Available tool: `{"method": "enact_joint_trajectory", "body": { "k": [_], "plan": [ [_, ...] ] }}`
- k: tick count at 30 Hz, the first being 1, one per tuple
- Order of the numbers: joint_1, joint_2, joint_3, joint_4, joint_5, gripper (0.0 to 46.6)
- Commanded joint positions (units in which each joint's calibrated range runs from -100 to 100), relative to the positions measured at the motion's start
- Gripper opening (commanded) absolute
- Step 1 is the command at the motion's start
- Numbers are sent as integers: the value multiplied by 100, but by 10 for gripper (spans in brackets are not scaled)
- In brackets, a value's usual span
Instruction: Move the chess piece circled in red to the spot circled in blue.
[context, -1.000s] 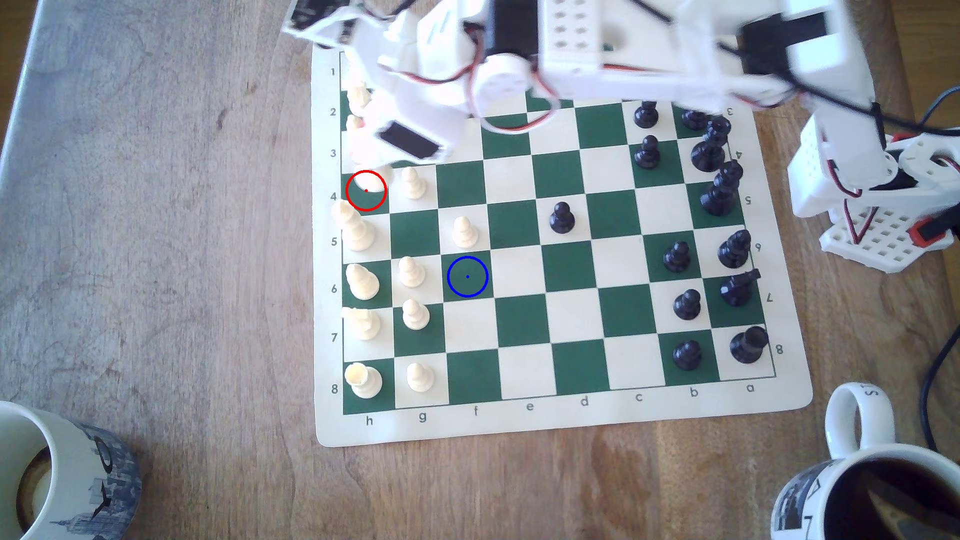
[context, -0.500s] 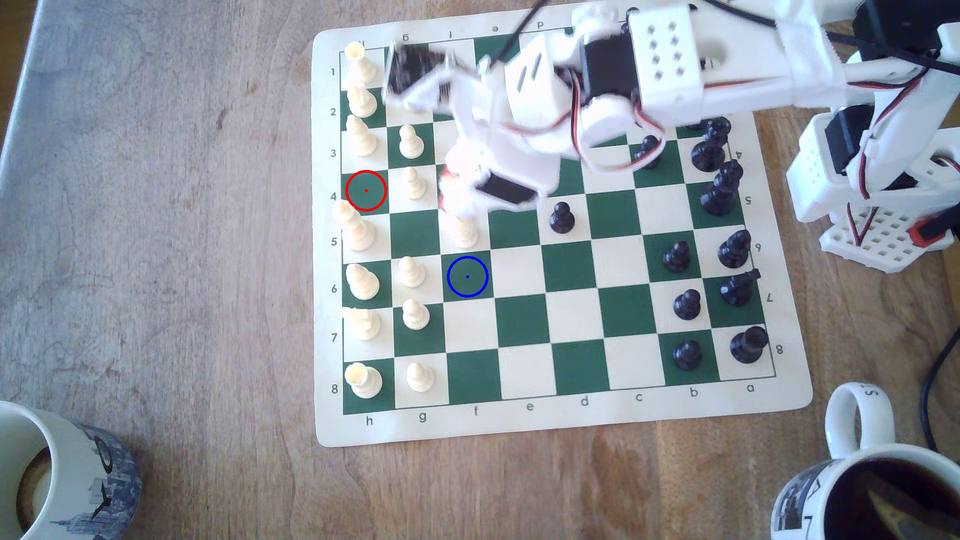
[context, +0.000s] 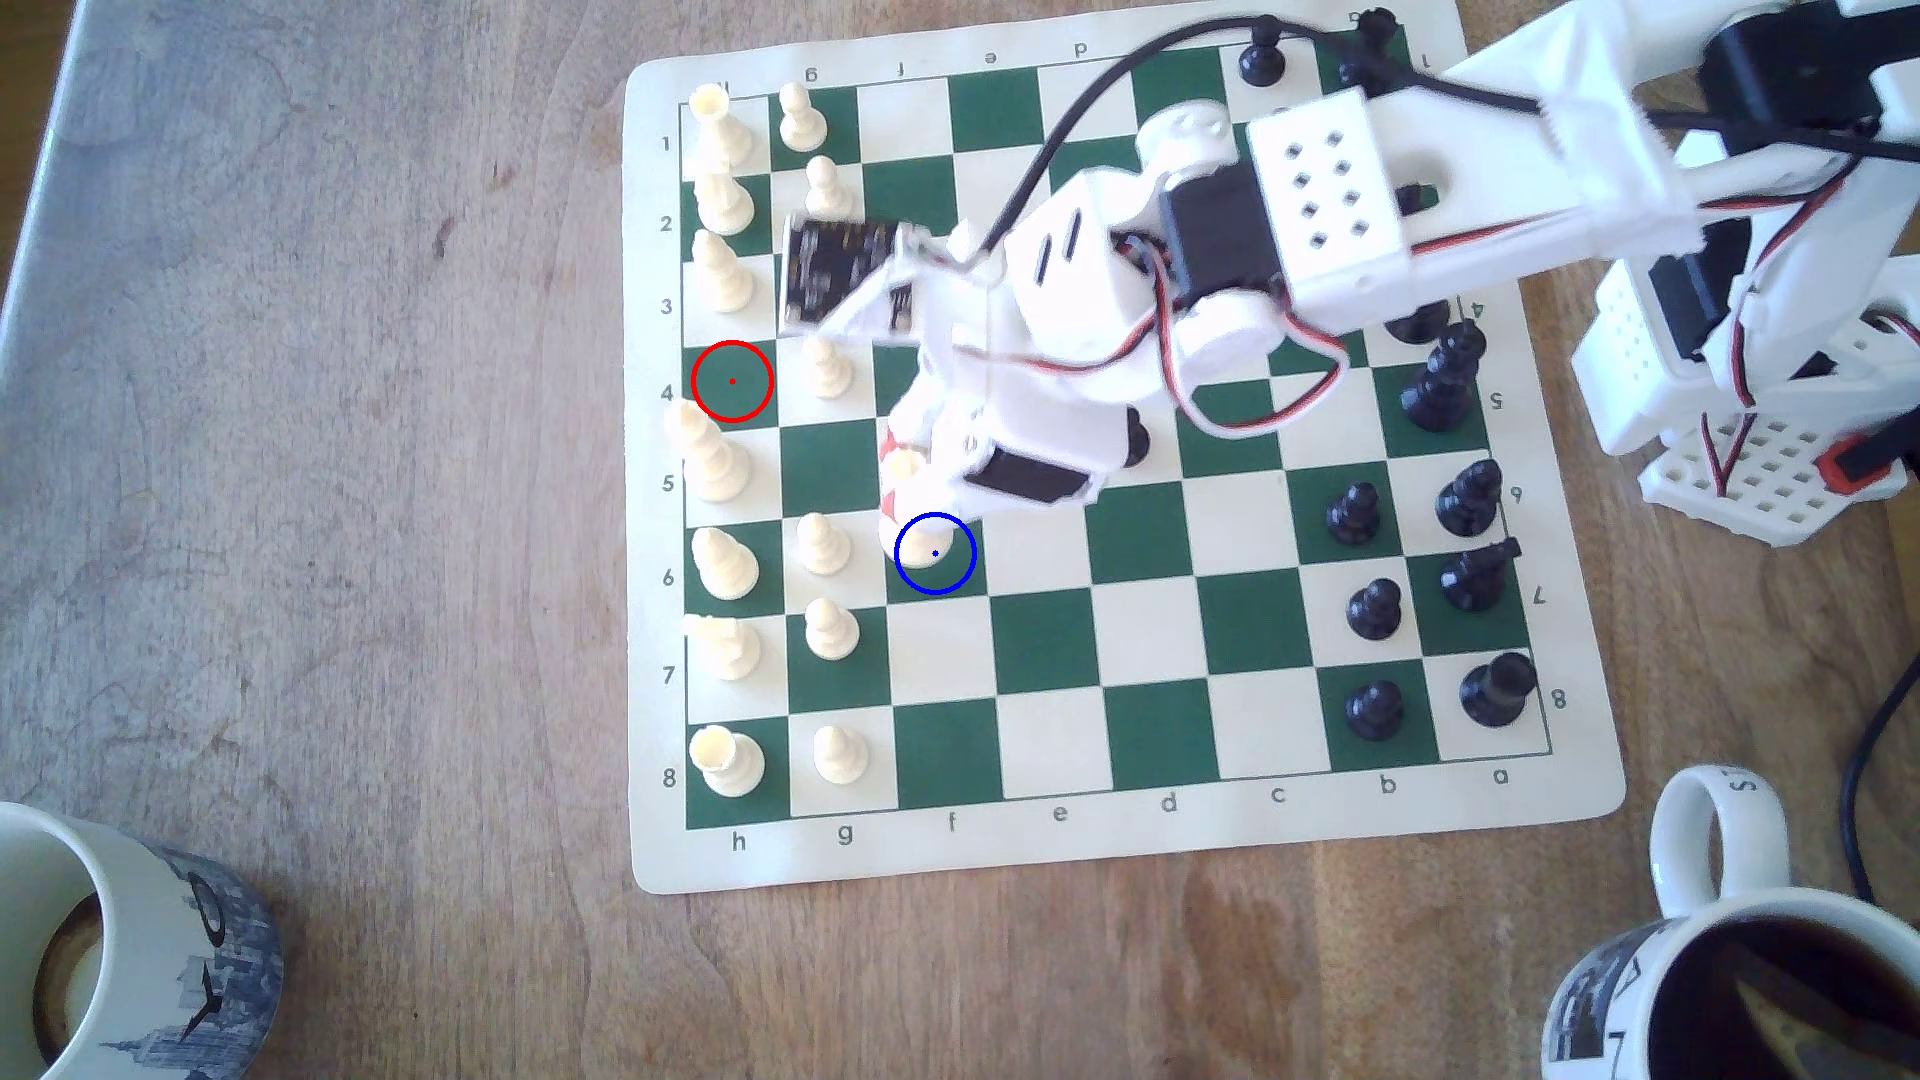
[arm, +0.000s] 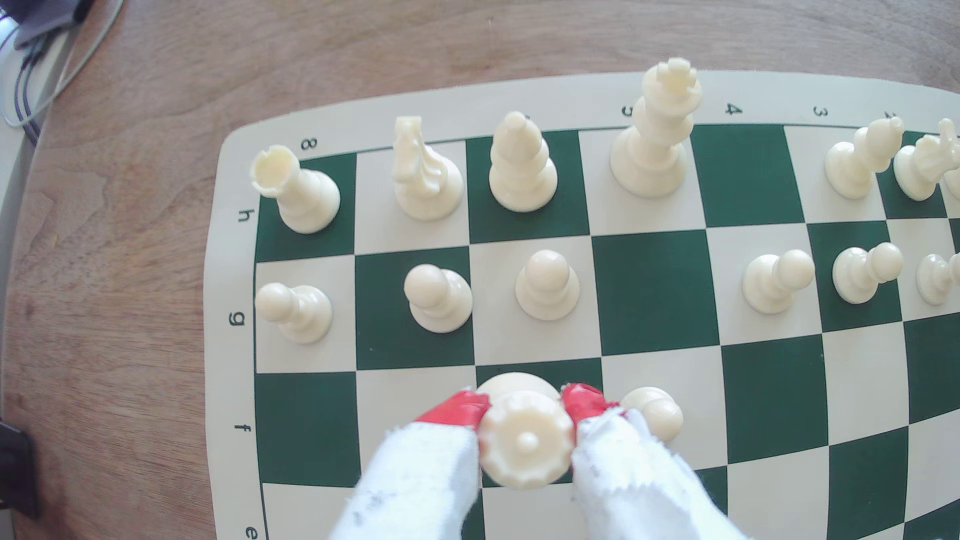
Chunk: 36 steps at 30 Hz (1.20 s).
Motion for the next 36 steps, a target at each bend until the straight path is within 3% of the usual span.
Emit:
{"method": "enact_joint_trajectory", "body": {
  "k": [1, 29, 36],
  "plan": [
    [-3, 129, -126, -231, 24, 15],
    [122, 791, -190, -542, 161, 15],
    [91, 783, -180, -501, 161, 80]
  ]
}}
